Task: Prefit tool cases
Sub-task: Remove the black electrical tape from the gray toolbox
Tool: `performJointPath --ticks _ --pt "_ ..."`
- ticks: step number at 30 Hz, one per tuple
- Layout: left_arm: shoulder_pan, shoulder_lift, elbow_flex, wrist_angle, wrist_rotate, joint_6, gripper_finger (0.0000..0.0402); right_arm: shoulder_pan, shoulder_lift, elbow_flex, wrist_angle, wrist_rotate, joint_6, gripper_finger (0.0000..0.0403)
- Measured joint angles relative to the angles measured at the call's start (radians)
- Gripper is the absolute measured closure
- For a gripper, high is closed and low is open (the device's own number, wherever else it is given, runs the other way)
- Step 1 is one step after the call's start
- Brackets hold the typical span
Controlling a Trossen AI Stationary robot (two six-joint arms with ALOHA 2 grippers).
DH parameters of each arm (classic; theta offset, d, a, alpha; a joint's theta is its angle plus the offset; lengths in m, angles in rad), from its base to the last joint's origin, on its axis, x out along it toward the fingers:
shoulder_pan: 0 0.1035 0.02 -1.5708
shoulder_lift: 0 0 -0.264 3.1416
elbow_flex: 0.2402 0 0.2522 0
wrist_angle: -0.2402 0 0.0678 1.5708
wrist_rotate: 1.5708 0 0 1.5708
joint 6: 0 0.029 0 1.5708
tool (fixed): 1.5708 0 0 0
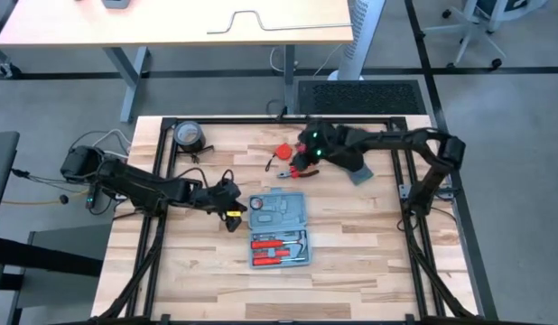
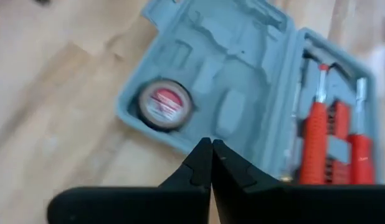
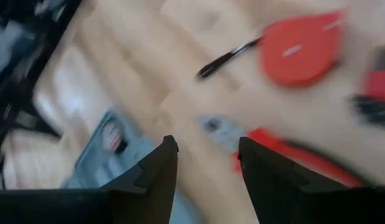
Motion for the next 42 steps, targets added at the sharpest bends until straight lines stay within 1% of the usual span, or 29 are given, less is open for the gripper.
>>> performJointPath --ticks 3,5,8,12,14,18,28,33,36,42 --pt "0.035 0.029 0.038 -0.037 0.01 0.126 0.0401 0.066 0.005 0.0 0.006 0.062 0.0 0.0232" --pt "0.058 0.068 0.071 -0.036 0.06 0.214 0.0401 0.087 0.005 0.0 0.026 0.085 0.01 0.0236" --pt "0.074 0.16 0.142 -0.053 0.109 0.337 0.0401 0.093 0.005 0.0 0.054 0.092 0.034 0.0241" --pt "0.074 0.289 0.249 -0.158 0.118 0.497 0.0401 0.091 0.005 0.0 0.051 0.094 0.053 0.0243" --pt "0.074 0.34 0.288 -0.217 0.118 0.538 0.0401 0.092 0.005 0.0 0.052 0.093 0.053 0.0243" --pt "0.074 0.402 0.33 -0.26 0.118 0.57 0.0401 0.1 0.005 0.0 0.048 0.083 0.055 0.0243" --pt "0.074 0.418 0.331 -0.245 0.113 0.54 0.0401 0.091 -0.051 0.0 0.056 0.08 0.045 0.0243" --pt "0.074 0.374 0.326 -0.253 0.119 0.51 0.0401 0.079 -0.086 0.0 0.056 0.078 0.03 0.0243" --pt "0.074 0.339 0.327 -0.239 0.086 0.527 0.0401 0.075 -0.101 0.0 0.056 0.079 0.024 0.0243" --pt "0.075 0.331 0.323 -0.236 0.071 0.543 0.0401 0.076 -0.107 0.0 0.055 0.078 0.018 0.0243"
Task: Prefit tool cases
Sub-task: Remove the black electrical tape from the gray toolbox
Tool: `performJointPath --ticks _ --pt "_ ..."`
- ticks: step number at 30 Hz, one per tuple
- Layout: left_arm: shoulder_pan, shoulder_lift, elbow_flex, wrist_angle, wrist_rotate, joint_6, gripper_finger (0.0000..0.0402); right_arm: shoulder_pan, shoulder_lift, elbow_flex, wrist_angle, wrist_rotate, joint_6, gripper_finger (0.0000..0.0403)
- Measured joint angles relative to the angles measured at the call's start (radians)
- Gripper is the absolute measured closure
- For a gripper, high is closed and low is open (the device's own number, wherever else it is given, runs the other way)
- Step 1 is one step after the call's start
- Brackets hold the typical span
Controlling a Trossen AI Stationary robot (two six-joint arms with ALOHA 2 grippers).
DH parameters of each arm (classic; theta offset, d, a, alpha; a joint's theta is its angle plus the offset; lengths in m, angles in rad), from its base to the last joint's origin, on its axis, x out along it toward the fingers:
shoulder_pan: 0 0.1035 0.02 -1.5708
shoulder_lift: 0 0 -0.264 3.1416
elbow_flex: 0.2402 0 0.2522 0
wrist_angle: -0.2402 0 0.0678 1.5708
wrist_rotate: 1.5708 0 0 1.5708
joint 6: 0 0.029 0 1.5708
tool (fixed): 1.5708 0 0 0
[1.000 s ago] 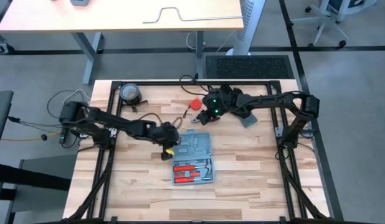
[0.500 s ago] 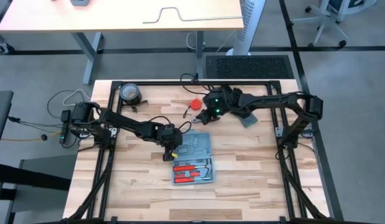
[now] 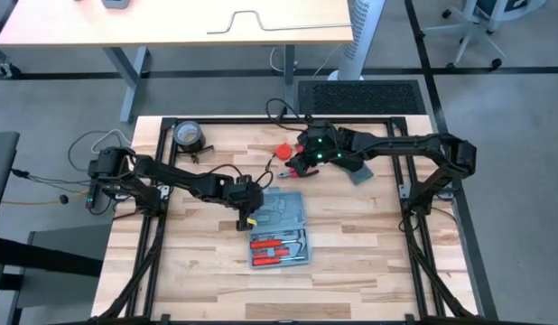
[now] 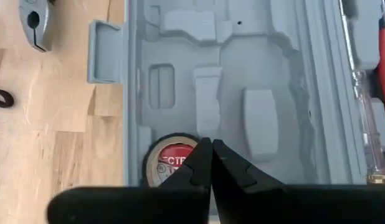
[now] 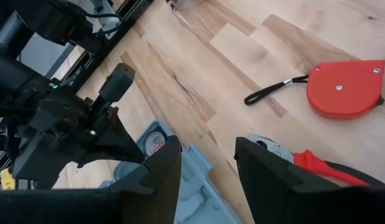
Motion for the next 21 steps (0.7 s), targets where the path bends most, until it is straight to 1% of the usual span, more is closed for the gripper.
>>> performJointPath --ticks 10,14,21 --pt "0.002 0.007 -0.051 0.011 -0.011 0.005 0.0402 0.009 0.0 0.0 -0.013 -0.001 -0.005 0.0243" --pt "0.002 0.005 -0.074 0.059 -0.012 0.006 0.0401 0.009 0.0 0.0 -0.021 -0.001 -0.016 0.0243" --pt "-0.004 0.006 -0.074 0.063 -0.013 0.026 0.0401 0.009 0.0 0.0 -0.021 -0.001 -0.019 0.0243"
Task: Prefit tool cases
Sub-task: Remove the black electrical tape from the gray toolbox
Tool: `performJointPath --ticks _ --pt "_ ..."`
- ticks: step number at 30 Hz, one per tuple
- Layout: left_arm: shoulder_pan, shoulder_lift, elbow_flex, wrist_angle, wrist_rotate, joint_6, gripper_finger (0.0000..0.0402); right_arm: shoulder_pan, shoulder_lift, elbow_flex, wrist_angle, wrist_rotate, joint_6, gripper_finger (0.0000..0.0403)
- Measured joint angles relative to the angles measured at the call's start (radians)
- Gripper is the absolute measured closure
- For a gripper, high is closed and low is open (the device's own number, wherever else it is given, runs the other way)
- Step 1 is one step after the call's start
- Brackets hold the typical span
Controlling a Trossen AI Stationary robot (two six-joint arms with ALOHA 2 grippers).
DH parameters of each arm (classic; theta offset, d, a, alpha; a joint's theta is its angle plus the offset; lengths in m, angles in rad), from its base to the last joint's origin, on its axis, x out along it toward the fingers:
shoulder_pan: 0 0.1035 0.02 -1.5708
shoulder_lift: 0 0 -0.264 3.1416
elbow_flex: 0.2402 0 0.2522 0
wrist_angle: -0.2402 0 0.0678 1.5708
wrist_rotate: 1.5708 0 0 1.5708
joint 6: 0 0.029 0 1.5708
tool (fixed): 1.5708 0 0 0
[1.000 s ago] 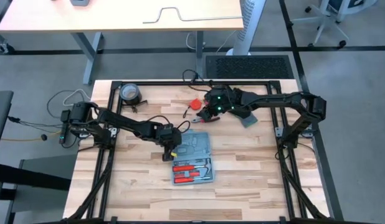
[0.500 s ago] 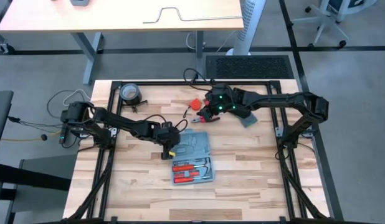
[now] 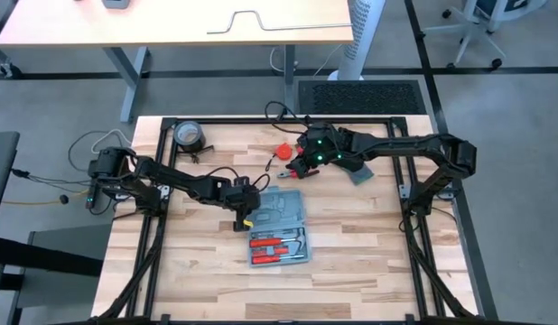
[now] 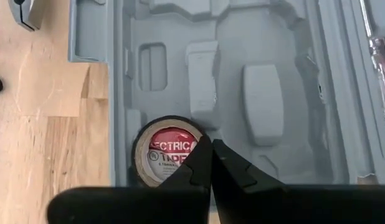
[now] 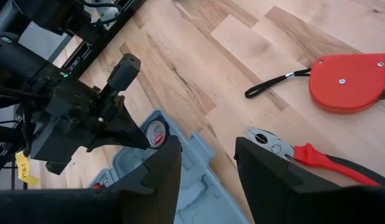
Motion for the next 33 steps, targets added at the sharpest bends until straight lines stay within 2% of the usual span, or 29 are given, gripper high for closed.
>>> performJointPath --ticks 4,11,15,28,33 --pt "0.002 -0.006 0.007 0.008 0.01 -0.023 0.0382 0.0 0.0 0.0 0.0 0.0 0.0 0.0243" --pt "0.002 -0.021 0.014 0.034 0.016 -0.053 0.0303 0.0 0.0 0.0 0.0 0.0 -0.008 0.0243" --pt "0.0 -0.02 0.014 0.031 -0.011 -0.052 0.0274 0.0 0.0 0.0 0.0 0.0 -0.009 0.0243" --pt "-0.003 -0.017 -0.074 0.092 -0.047 -0.061 0.0271 0.0 0.0 0.0 0.0 0.0 -0.011 0.0243" --pt "-0.006 -0.017 -0.087 0.111 -0.09 -0.091 0.0288 0.0 0.0 0.0 -0.001 0.0 -0.02 0.0243"
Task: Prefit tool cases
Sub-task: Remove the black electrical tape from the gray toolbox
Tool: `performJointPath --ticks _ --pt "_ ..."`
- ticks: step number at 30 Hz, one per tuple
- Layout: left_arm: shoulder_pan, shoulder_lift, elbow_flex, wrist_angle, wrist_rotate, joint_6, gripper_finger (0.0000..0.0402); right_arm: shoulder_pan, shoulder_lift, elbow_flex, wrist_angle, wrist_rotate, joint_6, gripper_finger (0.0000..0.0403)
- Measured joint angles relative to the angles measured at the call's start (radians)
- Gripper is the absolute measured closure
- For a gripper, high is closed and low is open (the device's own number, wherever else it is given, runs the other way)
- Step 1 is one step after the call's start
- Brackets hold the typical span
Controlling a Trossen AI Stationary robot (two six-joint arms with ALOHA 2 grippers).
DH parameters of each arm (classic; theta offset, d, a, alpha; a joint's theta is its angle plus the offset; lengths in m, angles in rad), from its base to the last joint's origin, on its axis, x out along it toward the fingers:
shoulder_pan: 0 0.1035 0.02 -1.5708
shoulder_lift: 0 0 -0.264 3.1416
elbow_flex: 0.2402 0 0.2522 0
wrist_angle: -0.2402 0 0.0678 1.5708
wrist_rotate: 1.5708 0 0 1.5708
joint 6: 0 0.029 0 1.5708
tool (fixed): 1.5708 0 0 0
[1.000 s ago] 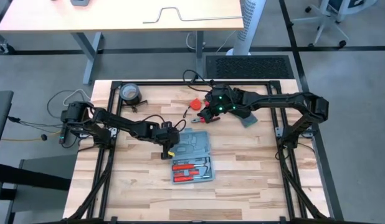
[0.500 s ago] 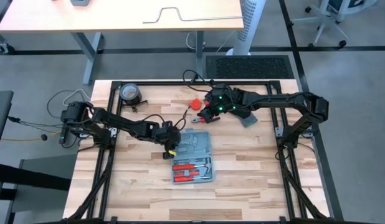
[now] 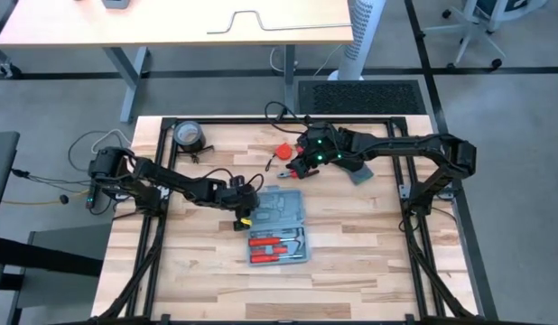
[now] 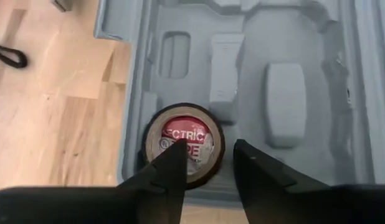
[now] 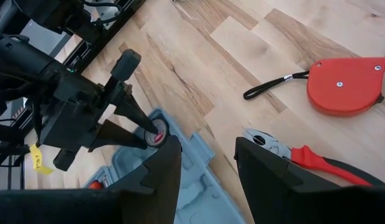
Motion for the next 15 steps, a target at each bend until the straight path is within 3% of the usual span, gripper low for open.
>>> performJointPath --ticks 7,15 --pt "-0.03 0.027 -0.001 0.006 -0.071 -0.022 0.0349 0.0 0.0 0.0 -0.004 0.0 -0.004 0.0243" --pt "-0.109 0.119 0.006 0.079 -0.073 -0.141 0.038 -0.001 0.0 0.0 -0.031 0.001 -0.007 0.0243"
